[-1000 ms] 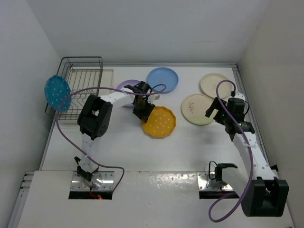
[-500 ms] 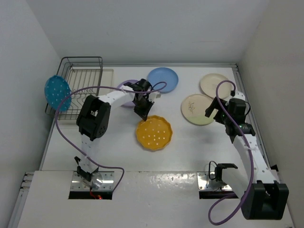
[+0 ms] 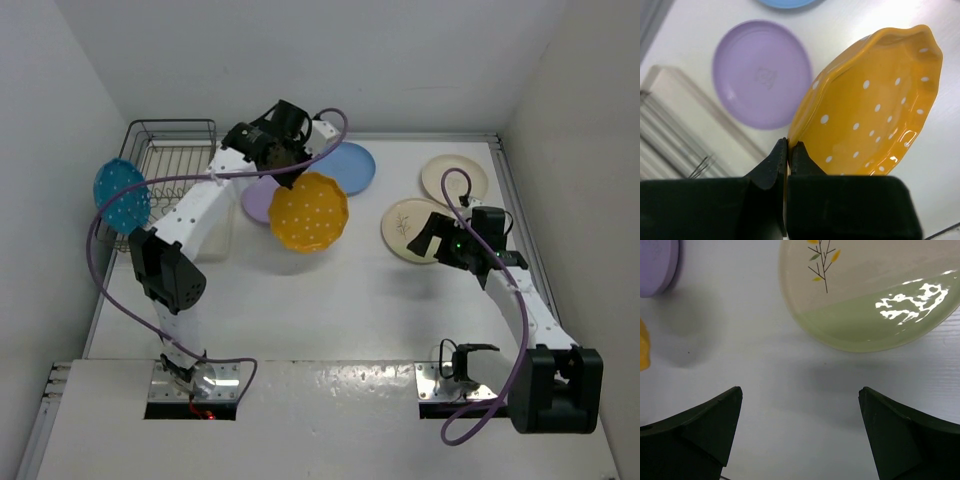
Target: Load the plates into the dish rack
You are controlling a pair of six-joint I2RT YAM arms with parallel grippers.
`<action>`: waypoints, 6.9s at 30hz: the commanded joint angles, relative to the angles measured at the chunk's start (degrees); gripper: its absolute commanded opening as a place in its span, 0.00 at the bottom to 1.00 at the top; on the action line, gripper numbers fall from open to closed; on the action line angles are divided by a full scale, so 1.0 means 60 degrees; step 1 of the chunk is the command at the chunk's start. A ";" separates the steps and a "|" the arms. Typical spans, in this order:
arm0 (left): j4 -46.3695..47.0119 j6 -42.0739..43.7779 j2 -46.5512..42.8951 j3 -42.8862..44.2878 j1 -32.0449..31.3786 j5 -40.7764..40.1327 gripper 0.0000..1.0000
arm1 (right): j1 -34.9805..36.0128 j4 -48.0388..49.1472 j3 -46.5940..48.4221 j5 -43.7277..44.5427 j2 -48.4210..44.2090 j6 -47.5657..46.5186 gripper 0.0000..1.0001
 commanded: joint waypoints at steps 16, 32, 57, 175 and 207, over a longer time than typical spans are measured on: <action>0.4721 0.2695 -0.2865 -0.0556 0.3863 -0.8768 0.00 | 0.0127 0.0496 -0.0001 -0.0706 0.0027 0.0378 1.00; 0.8886 0.4500 -0.2749 -0.3229 0.5636 -0.8772 0.00 | 0.0348 0.0071 0.0718 -0.0413 0.0409 0.0246 1.00; 0.8681 0.2992 -0.2925 -0.5821 0.6486 -0.7467 0.00 | 0.0348 -0.0178 0.0747 -0.0178 0.0086 0.0026 1.00; 0.1343 0.0372 -0.3335 -0.5107 0.2575 0.4095 0.00 | 0.6397 0.3016 0.2797 0.1917 0.2283 -0.0501 0.96; 0.7258 0.2156 -0.3116 -0.4752 0.5576 -0.9079 0.00 | 0.6016 0.1126 0.4057 0.2722 0.2605 -0.0457 1.00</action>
